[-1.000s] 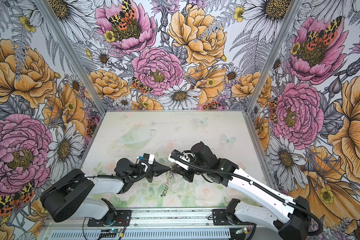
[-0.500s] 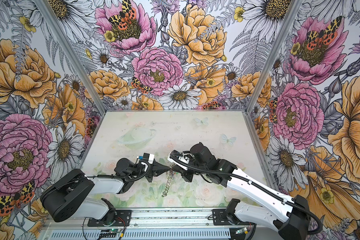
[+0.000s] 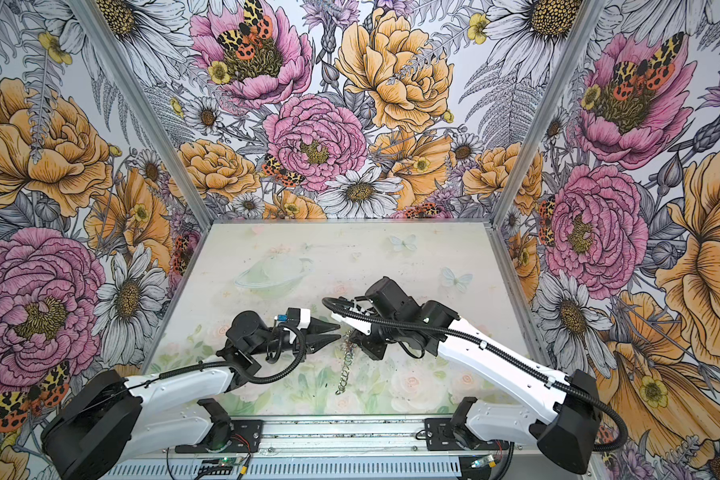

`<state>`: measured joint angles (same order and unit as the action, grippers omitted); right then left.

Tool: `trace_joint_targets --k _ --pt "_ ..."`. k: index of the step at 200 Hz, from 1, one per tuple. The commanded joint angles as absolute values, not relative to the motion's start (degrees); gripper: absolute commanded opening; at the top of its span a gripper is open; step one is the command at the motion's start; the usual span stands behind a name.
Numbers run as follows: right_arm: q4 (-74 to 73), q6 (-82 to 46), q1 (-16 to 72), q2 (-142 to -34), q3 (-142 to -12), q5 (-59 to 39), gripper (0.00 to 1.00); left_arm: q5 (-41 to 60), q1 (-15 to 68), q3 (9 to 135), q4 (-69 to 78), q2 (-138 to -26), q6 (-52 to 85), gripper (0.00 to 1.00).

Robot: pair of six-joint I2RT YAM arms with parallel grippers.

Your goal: Put the keys on the keyring

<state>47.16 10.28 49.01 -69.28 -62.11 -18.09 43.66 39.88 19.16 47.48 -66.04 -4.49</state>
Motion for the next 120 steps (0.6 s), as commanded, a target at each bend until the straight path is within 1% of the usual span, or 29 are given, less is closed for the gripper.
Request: trace_joint_targets --k 1,41,88,120 --pt "53.47 12.50 49.08 -70.96 -67.77 -18.36 0.00 40.19 40.71 20.03 39.03 -66.50 -9.21 0.27" --pt "58.17 14.29 49.48 -75.14 -72.93 -17.44 0.00 40.52 41.24 20.21 38.77 -67.13 -9.39 0.27" --pt "58.95 15.07 50.19 -77.77 -75.64 -16.74 0.00 41.67 41.57 20.44 38.50 -67.31 -9.23 0.27" --pt "58.97 15.30 50.32 -78.67 -76.47 -16.69 0.00 42.58 41.65 20.78 38.45 -67.95 -9.01 0.24"
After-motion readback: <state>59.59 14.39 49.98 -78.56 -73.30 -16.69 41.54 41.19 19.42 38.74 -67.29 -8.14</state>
